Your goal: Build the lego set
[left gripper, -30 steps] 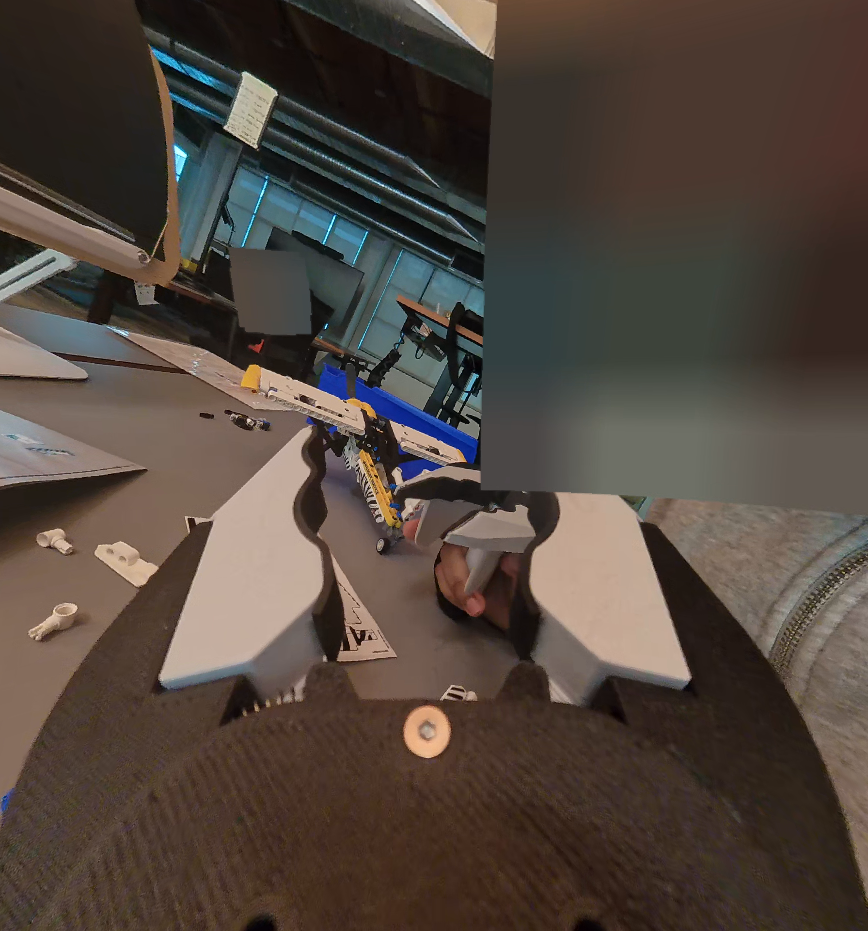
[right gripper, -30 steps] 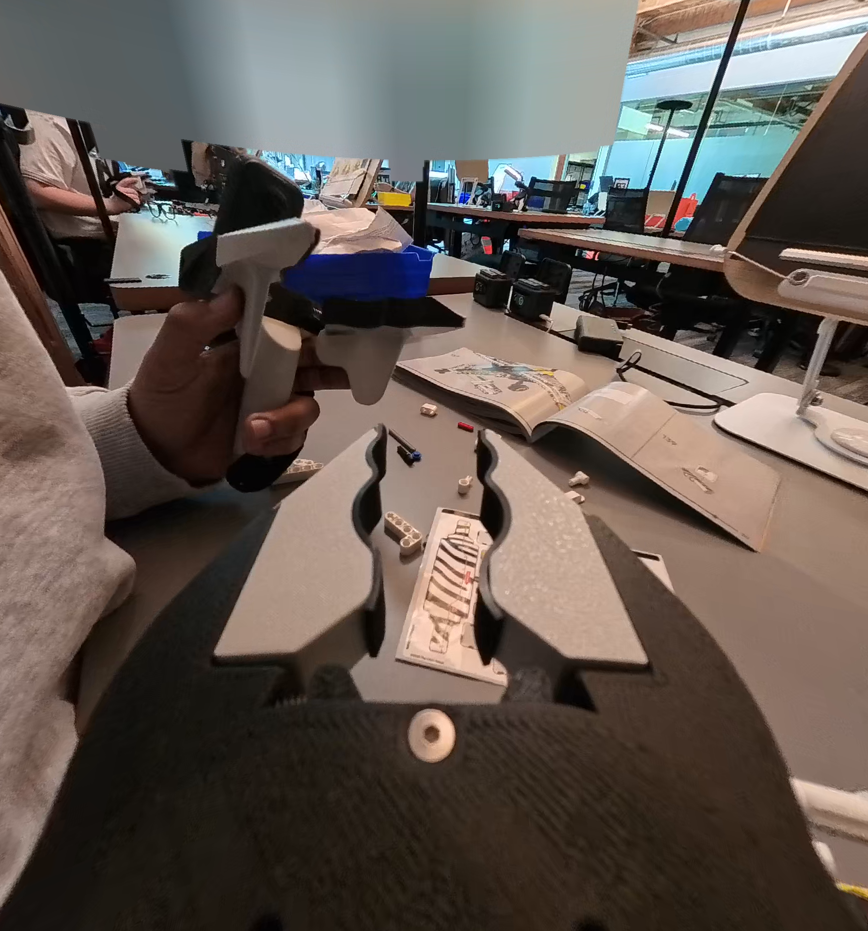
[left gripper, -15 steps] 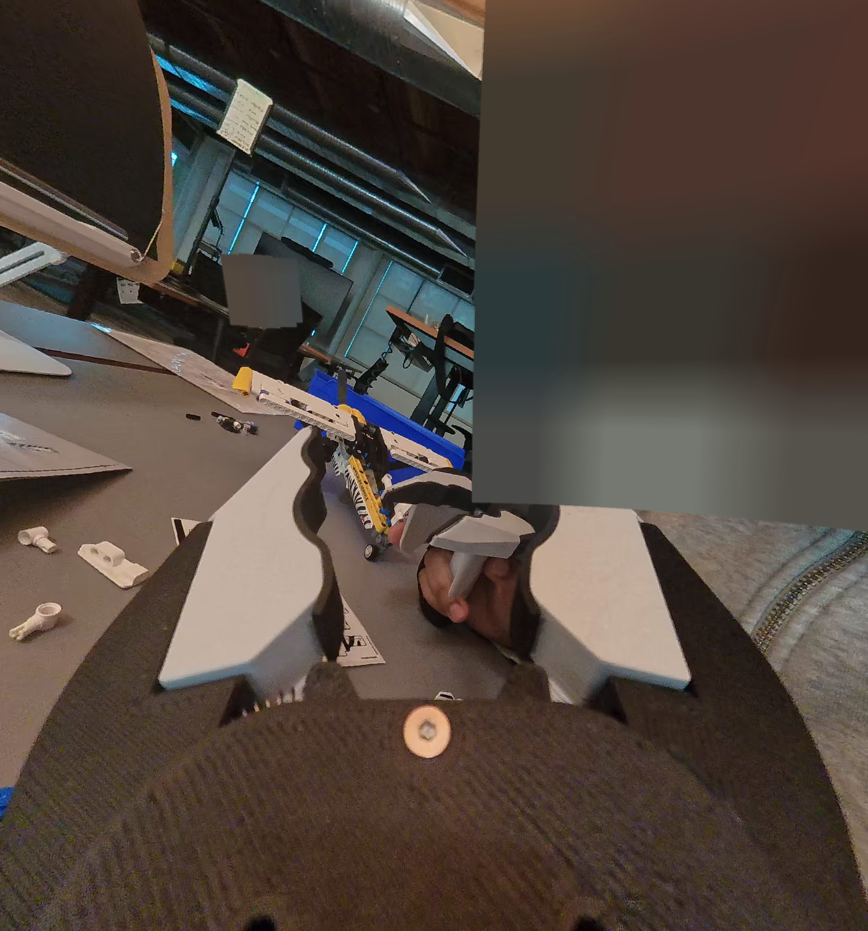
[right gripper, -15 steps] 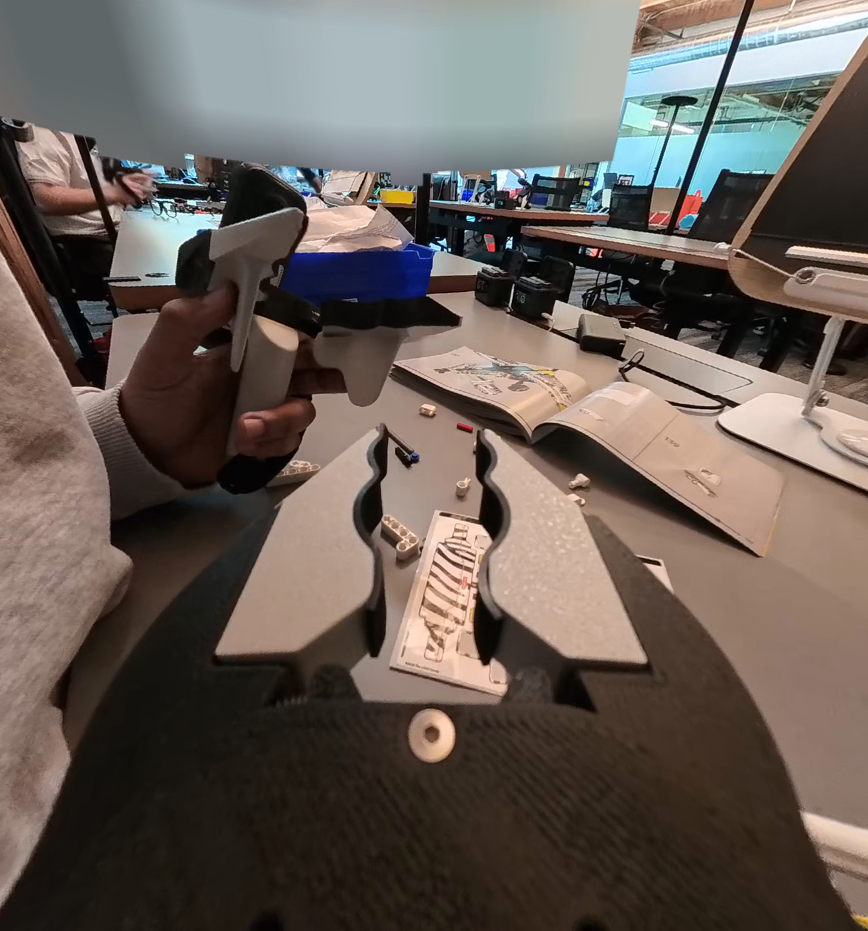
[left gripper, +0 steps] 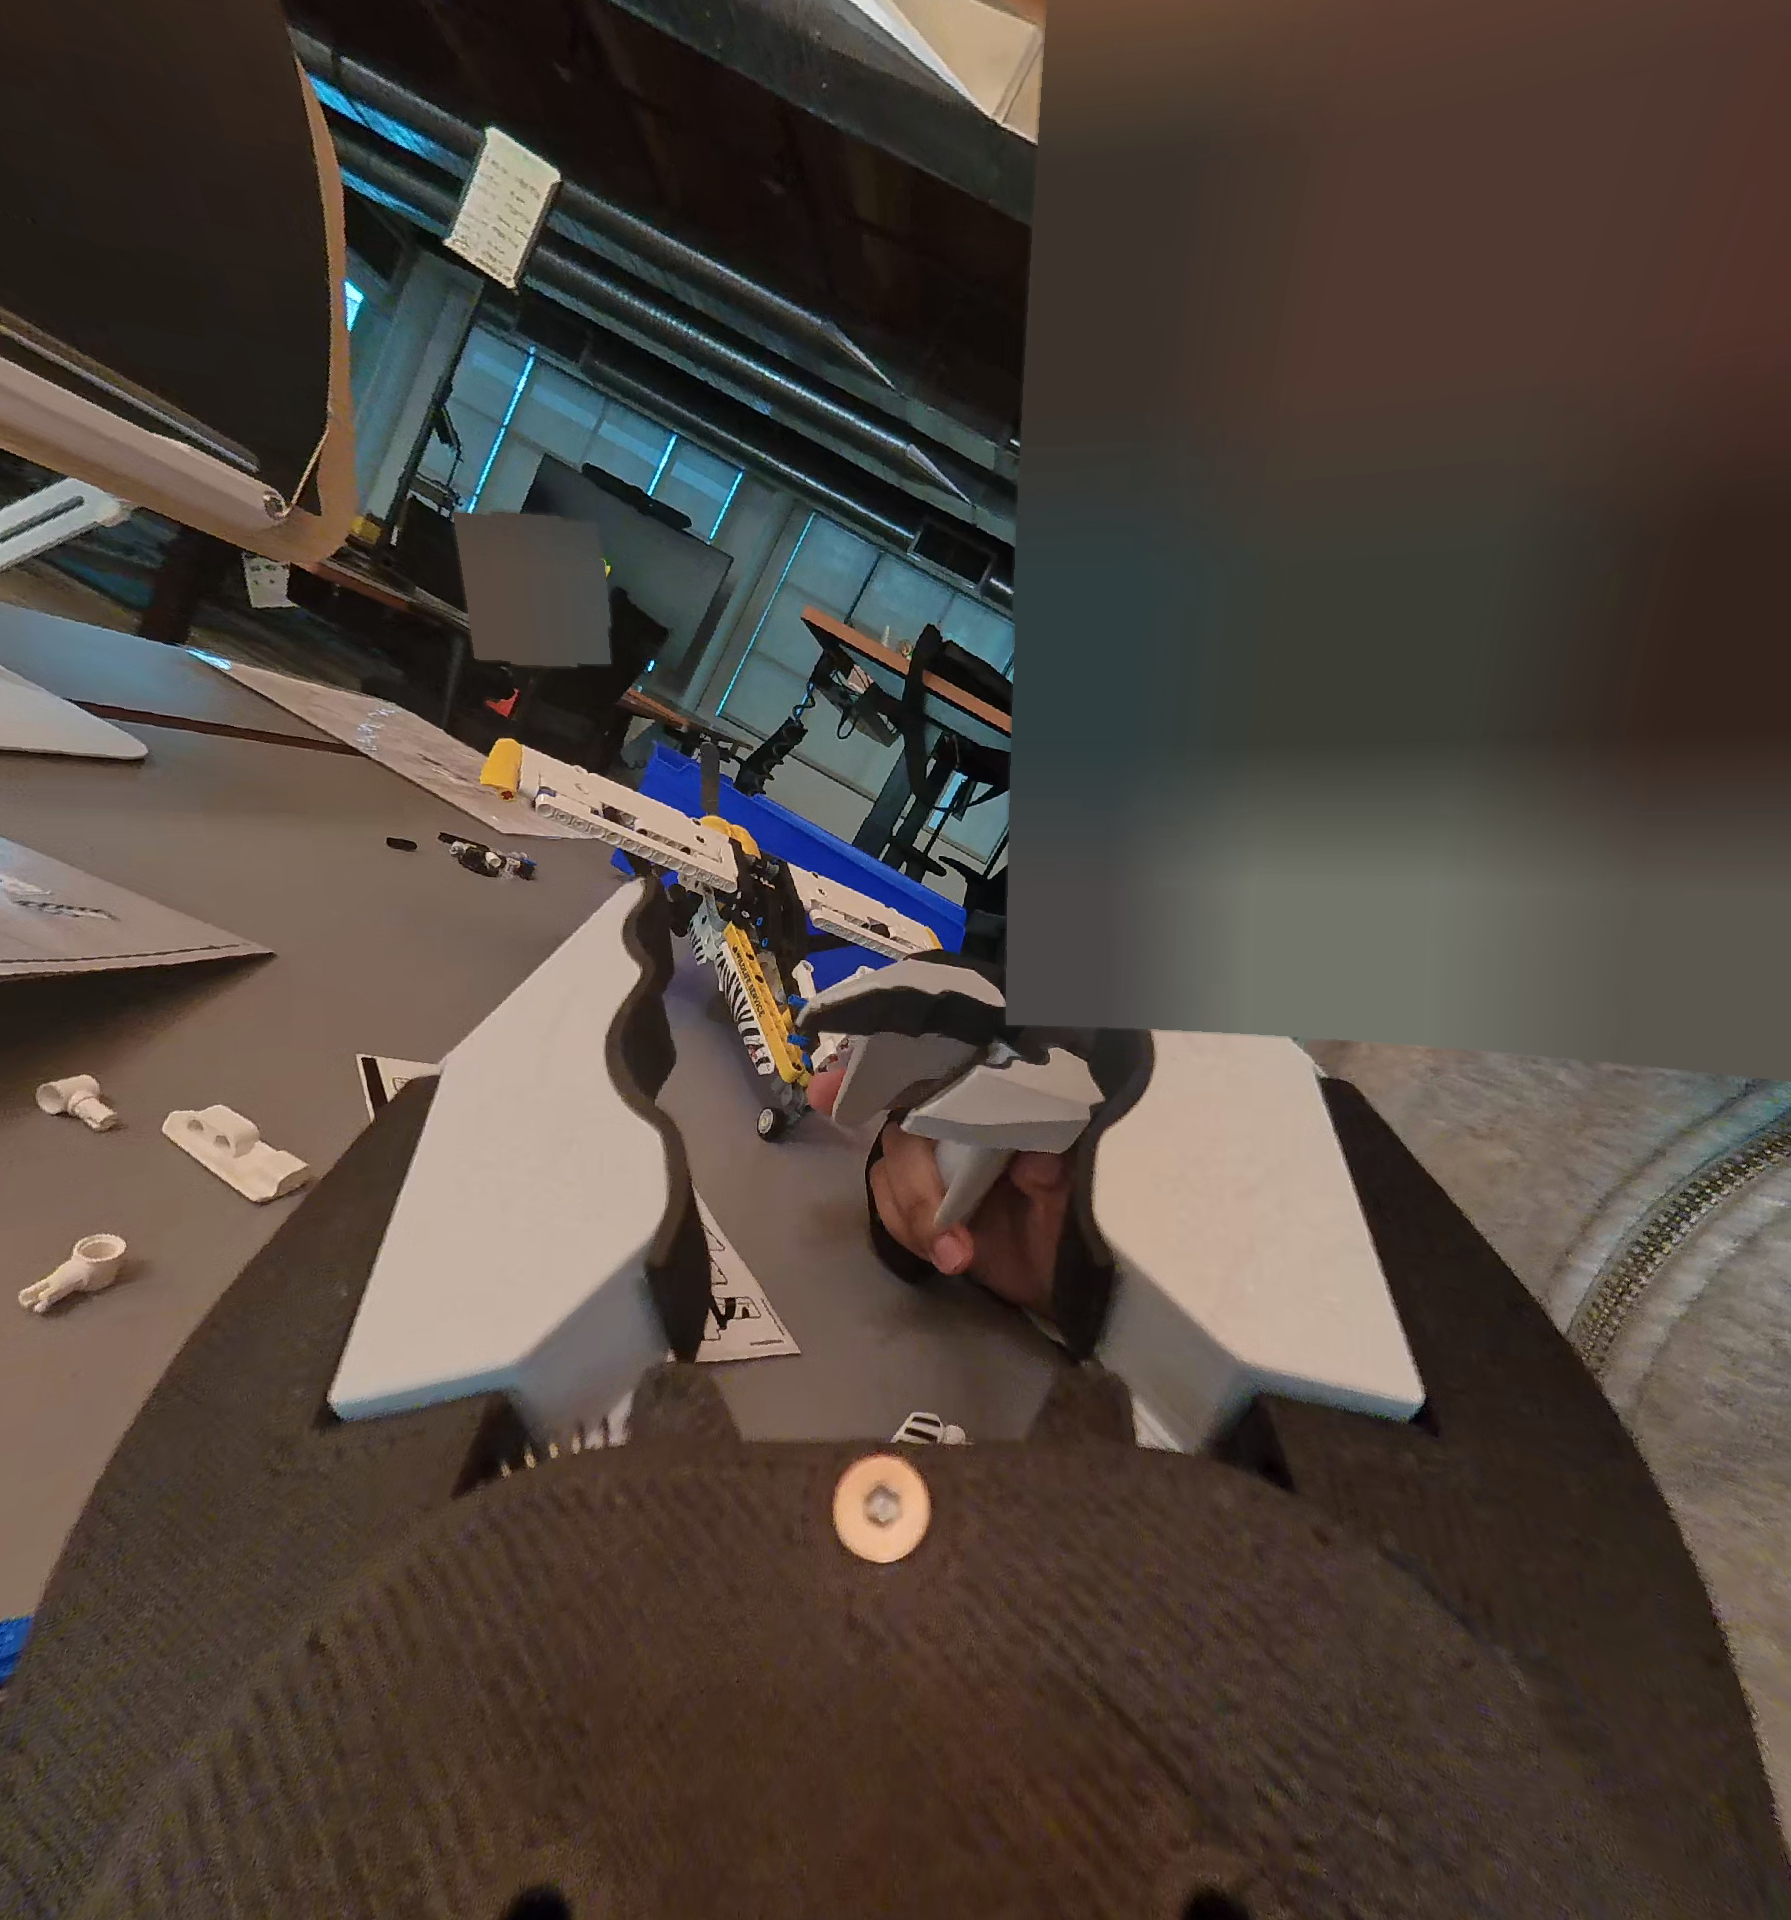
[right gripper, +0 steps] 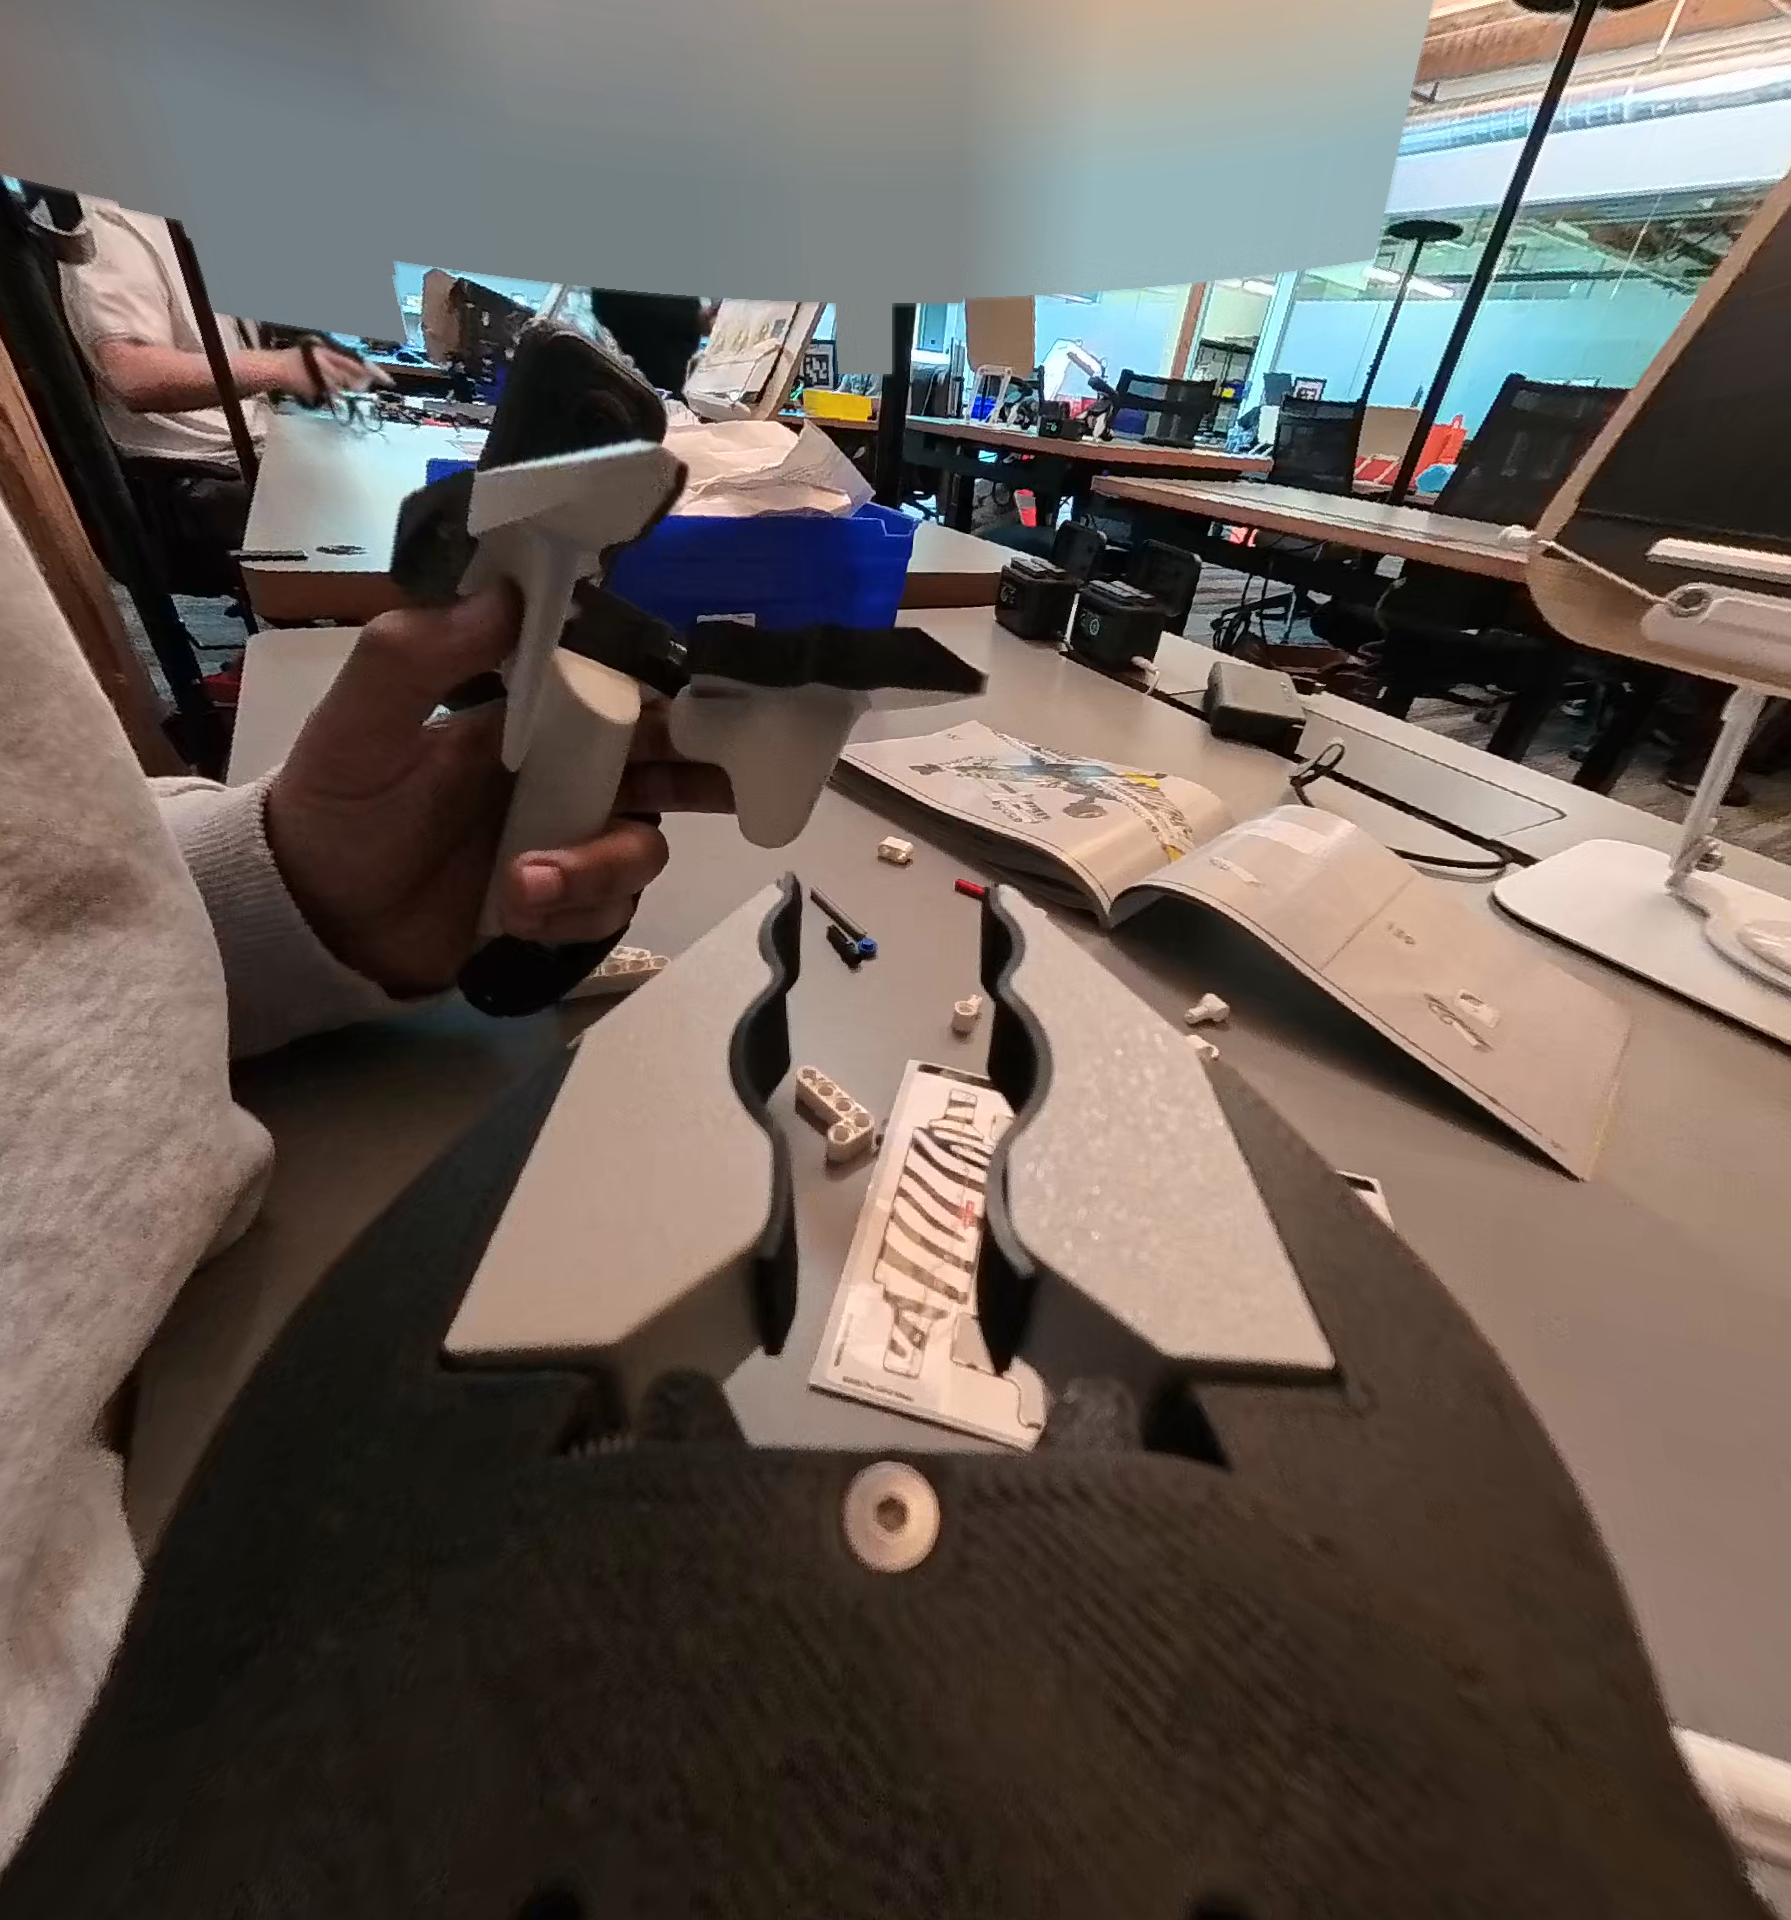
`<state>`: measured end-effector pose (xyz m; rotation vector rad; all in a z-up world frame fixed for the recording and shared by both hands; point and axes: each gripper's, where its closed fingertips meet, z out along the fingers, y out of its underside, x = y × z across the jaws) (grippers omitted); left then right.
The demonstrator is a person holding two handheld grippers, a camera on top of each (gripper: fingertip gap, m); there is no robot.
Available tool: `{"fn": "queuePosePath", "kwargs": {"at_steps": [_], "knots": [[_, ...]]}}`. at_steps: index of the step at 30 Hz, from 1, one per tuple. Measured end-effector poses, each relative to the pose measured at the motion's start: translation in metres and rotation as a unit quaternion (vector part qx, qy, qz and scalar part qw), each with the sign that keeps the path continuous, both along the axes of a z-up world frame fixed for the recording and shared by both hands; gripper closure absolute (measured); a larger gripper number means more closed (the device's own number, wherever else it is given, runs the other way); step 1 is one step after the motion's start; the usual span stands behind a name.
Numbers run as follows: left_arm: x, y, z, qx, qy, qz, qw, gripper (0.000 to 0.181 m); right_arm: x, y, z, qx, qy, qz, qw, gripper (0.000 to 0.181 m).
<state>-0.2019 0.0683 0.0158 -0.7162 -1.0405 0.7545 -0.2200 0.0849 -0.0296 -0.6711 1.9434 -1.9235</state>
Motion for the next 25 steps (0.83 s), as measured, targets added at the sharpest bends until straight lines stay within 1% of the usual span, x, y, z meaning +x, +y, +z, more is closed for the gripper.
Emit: {"fn": "queuePosePath", "kwargs": {"at_steps": [1, 8, 25], "knots": [[-0.0003, 0.0004, -0.0003, -0.001, -0.001, 0.0, 1.0, 0.1, 0.0009, 0.0001, -0.0004, 0.0, 0.003, 0.0, 1.0, 0.147], [-0.0011, 0.0017, -0.0011, -0.005, -0.005, -0.001, 1.0, 0.1, 0.0048, -0.0002, -0.0034, 0.0, 0.022, -0.001, 1.0, 0.148], [-0.0029, 0.0033, -0.003, -0.014, -0.013, 0.0, 1.0, 0.1, 0.0075, 0.0007, -0.0037, -0.001, 0.028, 0.001, 1.0, 0.148]]}}
